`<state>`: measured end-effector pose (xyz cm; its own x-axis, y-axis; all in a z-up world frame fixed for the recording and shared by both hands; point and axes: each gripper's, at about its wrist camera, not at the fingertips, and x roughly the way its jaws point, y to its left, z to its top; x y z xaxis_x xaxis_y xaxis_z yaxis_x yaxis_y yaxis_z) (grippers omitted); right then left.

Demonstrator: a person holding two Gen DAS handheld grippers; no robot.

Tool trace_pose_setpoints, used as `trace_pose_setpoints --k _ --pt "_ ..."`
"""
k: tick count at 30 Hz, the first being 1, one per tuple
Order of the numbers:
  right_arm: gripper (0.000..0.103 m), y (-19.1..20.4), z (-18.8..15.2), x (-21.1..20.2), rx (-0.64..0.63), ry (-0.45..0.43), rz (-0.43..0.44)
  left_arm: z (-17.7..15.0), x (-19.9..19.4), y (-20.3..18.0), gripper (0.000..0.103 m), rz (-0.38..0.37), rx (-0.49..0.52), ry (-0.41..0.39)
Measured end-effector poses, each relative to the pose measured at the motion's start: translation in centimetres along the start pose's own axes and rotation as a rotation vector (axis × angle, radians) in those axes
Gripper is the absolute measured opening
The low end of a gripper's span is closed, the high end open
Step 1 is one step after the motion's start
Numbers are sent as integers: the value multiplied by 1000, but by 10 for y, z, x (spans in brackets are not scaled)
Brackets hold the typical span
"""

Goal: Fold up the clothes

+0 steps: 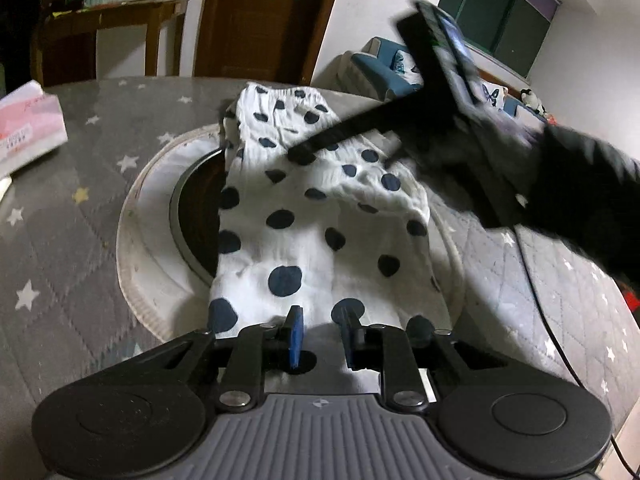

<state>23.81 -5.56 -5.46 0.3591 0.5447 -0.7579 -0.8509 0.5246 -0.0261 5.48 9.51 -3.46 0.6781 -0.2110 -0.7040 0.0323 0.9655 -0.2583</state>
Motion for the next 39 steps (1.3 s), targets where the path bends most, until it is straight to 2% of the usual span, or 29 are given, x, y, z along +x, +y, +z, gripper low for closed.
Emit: trace_pose_setpoints --k 7,8,9,10,14,17,20,25,29,35,39 --pt "23 -5 41 44 25 -21 7 -3 2 5 23 -15 -20 10" --pt "25 -8 45 48 34 -26 7 -3 3 5 23 -17 -22 10" --pt "33 -10 49 51 43 -32 7 -4 3 5 23 -18 -24 10" --pt "36 -13 53 55 51 -37 6 -4 4 4 23 -18 -27 9" --pt "37 -27 63 56 88 -71 18 -4 4 3 23 -16 -36 8" --pt "45 -52 59 37 139 -118 33 -4 4 3 23 -18 -37 6" --pt "50 -80 47 24 158 -139 -40 -3 3 3 26 -20 -37 5" --pt "56 -121 27 27 245 -128 -86 -1 -1 3 27 -10 -44 2" --pt "60 -133 17 39 277 -127 -68 2 -6 3 29 10 -50 -4" --pt "60 -139 8 49 299 -163 -22 5 -11 7 31 49 -62 -9" --pt "32 -139 8 49 304 -185 19 5 -14 8 31 66 -69 -10"
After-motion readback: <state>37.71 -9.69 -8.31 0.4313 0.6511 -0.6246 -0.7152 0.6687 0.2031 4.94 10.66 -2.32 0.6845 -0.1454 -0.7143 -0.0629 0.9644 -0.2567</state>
